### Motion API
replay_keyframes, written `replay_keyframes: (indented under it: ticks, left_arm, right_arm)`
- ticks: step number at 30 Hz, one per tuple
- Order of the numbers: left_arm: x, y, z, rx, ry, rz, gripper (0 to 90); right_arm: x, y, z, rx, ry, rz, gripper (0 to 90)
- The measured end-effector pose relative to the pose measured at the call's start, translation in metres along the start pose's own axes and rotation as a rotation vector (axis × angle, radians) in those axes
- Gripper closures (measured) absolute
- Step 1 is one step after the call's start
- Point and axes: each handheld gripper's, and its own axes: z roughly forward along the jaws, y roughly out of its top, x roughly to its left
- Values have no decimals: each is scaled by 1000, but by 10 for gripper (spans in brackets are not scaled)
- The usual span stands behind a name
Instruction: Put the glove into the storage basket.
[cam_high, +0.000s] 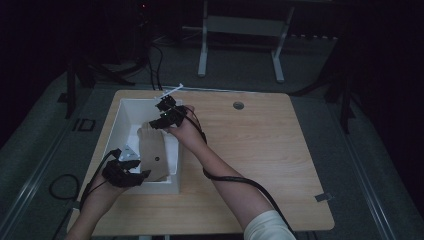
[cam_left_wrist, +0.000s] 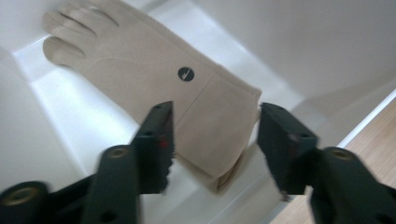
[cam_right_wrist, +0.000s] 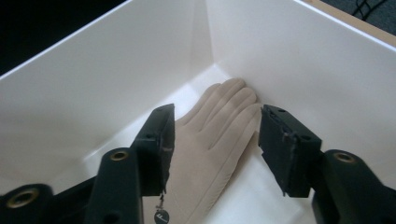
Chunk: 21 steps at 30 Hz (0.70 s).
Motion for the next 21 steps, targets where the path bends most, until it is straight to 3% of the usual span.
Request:
replay_keyframes:
  ticks: [6, 7, 8, 10, 16, 17, 20, 21]
  left_arm:
    - [-5, 4, -3, -44, -7, -28, 255]
    - [-8, 7, -6, -81, -7, -52, 222]
    - [-8, 7, -6, -81, -7, -52, 198]
    - [-10, 10, -14, -132, 9, -55, 150]
    - [-12, 16, -25, -187, -3, -65, 148]
    - [-15, 18, -29, -227, -14, -70, 148]
    - [-18, 20, -33, -256, -32, -73, 148]
    - [-26, 26, -37, -291, -66, -54, 147]
  right_arm:
    - [0, -2, -6, -18, 13, -6, 381]
    - [0, -2, -12, -41, 38, 4, 312]
    - [0, -3, -14, -46, 45, 2, 295]
    - [-1, -4, -20, -57, 85, 0, 235]
    - [-3, -12, -35, -91, 132, -12, 186]
    - [-3, -14, -38, -96, 127, -17, 180]
    - [-4, -17, -45, -109, 121, -26, 180]
    - [-6, -20, -54, -116, 140, -23, 178]
